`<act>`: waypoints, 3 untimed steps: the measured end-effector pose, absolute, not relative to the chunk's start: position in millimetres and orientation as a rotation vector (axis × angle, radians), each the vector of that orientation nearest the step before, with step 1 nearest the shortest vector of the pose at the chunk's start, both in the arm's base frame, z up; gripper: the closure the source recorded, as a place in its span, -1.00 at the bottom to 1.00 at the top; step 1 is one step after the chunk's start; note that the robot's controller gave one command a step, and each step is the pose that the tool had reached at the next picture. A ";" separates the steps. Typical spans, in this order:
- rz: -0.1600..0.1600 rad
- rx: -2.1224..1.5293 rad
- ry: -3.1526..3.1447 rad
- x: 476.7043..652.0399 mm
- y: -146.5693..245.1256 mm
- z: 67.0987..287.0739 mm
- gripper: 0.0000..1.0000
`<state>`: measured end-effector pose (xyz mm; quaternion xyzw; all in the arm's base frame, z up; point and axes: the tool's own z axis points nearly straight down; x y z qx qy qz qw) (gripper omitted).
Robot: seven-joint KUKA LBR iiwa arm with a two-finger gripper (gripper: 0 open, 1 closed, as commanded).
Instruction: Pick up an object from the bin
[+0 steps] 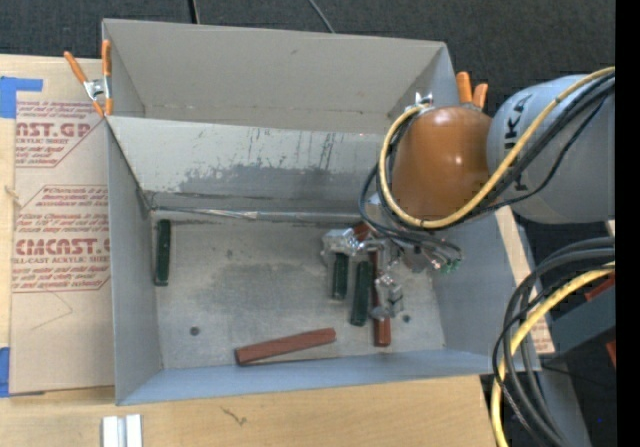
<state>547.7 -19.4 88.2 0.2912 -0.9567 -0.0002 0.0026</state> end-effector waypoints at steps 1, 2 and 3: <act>-0.003 1.676 -2.649 571.6 -15.1 74.5 1.00; -0.003 1.676 -2.649 571.8 -15.1 74.5 1.00; -0.001 1.803 -2.578 562.3 -20.2 223.1 1.00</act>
Offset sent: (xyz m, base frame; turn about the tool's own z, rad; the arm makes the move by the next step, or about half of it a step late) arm 0.0000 0.0000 0.0000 0.0000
